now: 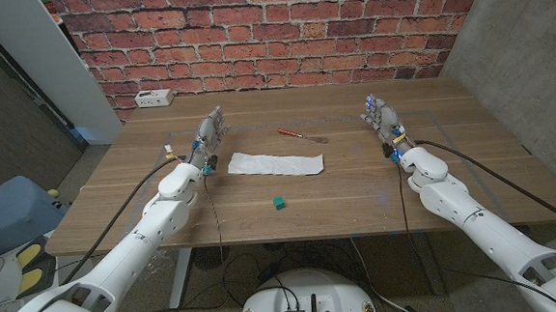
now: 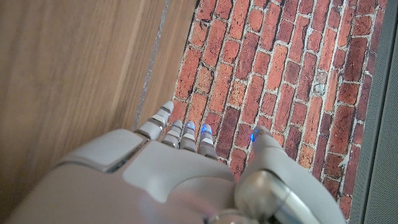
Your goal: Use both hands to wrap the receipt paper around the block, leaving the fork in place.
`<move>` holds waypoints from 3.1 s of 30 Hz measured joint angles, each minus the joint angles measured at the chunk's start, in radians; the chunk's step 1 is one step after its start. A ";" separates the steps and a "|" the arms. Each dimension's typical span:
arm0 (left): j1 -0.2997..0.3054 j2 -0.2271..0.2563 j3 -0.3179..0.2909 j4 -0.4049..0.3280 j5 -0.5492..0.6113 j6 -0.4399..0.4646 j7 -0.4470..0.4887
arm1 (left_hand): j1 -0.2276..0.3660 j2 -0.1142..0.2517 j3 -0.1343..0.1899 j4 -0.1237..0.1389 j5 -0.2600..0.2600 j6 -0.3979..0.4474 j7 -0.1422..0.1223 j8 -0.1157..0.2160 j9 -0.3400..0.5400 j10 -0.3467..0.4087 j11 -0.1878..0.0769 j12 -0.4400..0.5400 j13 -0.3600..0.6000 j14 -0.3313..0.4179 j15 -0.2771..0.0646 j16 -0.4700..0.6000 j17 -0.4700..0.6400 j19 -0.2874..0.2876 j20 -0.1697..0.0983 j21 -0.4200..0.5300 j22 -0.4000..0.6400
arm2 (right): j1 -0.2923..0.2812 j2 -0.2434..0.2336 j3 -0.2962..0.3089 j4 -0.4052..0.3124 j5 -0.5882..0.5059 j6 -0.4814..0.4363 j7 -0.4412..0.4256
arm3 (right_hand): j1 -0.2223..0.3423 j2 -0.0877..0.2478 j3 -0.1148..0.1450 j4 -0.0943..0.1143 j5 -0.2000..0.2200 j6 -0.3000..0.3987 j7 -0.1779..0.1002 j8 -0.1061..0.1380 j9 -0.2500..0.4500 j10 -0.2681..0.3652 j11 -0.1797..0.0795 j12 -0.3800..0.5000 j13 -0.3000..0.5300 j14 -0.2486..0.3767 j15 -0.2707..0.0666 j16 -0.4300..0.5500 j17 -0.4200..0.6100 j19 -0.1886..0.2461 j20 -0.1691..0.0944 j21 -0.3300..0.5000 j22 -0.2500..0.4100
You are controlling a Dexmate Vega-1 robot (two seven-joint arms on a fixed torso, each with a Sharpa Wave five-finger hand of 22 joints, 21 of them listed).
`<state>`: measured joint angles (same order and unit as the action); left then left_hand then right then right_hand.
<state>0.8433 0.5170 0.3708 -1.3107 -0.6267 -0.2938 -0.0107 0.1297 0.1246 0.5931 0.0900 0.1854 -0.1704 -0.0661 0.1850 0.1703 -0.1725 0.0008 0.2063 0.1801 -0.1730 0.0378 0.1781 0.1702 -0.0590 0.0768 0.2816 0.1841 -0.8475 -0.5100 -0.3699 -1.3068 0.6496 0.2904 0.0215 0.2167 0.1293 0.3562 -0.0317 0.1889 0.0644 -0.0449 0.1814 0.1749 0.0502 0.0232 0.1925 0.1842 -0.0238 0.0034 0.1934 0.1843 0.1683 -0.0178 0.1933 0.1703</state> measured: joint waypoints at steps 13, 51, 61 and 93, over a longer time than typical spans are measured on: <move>0.009 0.056 0.034 -0.079 0.179 0.011 0.126 | 0.023 -0.005 0.009 -0.032 0.000 0.111 0.006 0.015 0.005 0.105 0.003 0.028 0.004 0.151 0.051 0.028 0.000 0.078 0.082 0.013 0.005 | -0.013 -0.003 0.001 -0.019 0.000 -0.008 -0.013 | 0.000 0.000 0.000 0.000 0.000 0.009 -0.002 0.004 0.000 0.000 0.000 0.000 0.000 -0.005 0.005 0.000 0.000 0.001 0.009 0.000 0.000; 0.097 0.303 0.103 -0.504 0.788 0.300 0.321 | 0.168 -0.062 0.016 -0.226 -0.012 0.376 -0.103 0.034 0.013 0.334 -0.060 0.064 0.022 0.433 -0.067 0.059 0.024 0.247 0.110 0.064 0.021 | -0.098 -0.007 -0.002 -0.114 -0.024 0.019 -0.067 | 0.005 0.005 0.004 -0.012 0.000 0.016 -0.009 0.004 0.000 0.005 0.005 0.000 0.000 -0.005 0.005 0.000 0.000 0.001 0.009 0.000 0.000; 0.124 0.368 0.122 -0.657 0.976 0.453 0.281 | 0.463 -0.130 0.008 -0.283 -0.006 0.457 -0.152 0.063 0.029 0.402 -0.106 0.124 0.075 0.557 -0.081 0.104 0.068 0.407 0.135 0.180 0.076 | -0.152 -0.015 0.005 -0.169 -0.039 0.036 -0.108 | 0.005 0.005 0.004 -0.012 0.000 0.022 -0.014 0.004 0.000 0.005 0.005 0.000 0.000 -0.005 0.005 0.000 0.004 0.001 0.009 0.000 0.000; 0.051 0.490 0.207 -0.984 1.373 0.672 -0.245 | 0.539 -0.248 -0.175 -0.232 0.003 0.485 -0.153 0.044 0.030 0.425 -0.101 0.163 0.103 0.596 -0.084 0.088 0.053 0.602 0.021 0.272 0.025 | -0.311 -0.039 0.044 -0.302 -0.068 0.085 -0.189 | 0.005 0.005 -0.003 -0.014 0.000 0.021 -0.014 0.004 0.005 0.005 0.005 0.000 -0.001 -0.005 0.005 0.000 0.004 0.001 0.009 0.000 0.000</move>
<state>0.8940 1.0074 0.5778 -2.2943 0.7465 0.3778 -0.2561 0.6687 -0.1233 0.4185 -0.1421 0.1889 0.3149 -0.2190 0.2291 0.1998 0.2525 -0.0998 0.3697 0.2830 0.4234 -0.0463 0.2661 0.2229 0.5428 0.0982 0.5536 0.2094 -1.1589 -0.5492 -0.3263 -1.6088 0.5815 0.3758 -0.1679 0.2217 0.1345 0.3533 -0.0453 0.1888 0.0858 -0.0590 0.1851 0.1794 0.0554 0.0286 0.1924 0.1836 -0.0290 0.0088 0.1934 0.1885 0.1697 -0.0086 0.1933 0.1698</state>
